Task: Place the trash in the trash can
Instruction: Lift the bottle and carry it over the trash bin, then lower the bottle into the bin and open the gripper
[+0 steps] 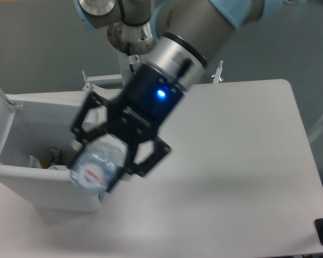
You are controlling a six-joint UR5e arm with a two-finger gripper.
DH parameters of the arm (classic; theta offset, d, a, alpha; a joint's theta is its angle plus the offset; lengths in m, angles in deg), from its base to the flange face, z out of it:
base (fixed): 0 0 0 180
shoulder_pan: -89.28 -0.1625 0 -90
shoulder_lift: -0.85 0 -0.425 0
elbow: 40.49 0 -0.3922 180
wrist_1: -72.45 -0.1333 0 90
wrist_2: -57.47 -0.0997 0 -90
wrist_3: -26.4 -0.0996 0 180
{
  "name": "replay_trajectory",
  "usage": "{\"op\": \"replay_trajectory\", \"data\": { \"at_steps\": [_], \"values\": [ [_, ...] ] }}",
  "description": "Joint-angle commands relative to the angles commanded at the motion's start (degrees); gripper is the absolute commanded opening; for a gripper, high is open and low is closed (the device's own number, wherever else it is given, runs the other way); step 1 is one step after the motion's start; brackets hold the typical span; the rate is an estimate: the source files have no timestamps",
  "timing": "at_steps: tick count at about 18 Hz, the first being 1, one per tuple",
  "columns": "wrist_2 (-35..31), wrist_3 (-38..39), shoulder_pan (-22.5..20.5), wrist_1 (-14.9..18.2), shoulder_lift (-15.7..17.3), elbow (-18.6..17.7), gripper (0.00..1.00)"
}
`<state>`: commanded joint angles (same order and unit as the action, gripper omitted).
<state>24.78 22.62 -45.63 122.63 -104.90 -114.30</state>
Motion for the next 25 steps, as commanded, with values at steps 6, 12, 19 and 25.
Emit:
{"op": "replay_trajectory", "data": {
  "at_steps": [6, 12, 19, 25],
  "values": [
    [-0.1, 0.6, 3.3, 0.0, 0.9, -1.6, 0.49],
    [-0.7, -4.7, 5.4, -4.9, 1.2, -6.5, 0.89],
    [-0.7, -10.3, 5.4, -5.0, 4.3, -11.4, 1.0],
    [-0.8, -11.7, -0.6, -5.0, 4.4, -11.4, 1.0]
  ]
}}
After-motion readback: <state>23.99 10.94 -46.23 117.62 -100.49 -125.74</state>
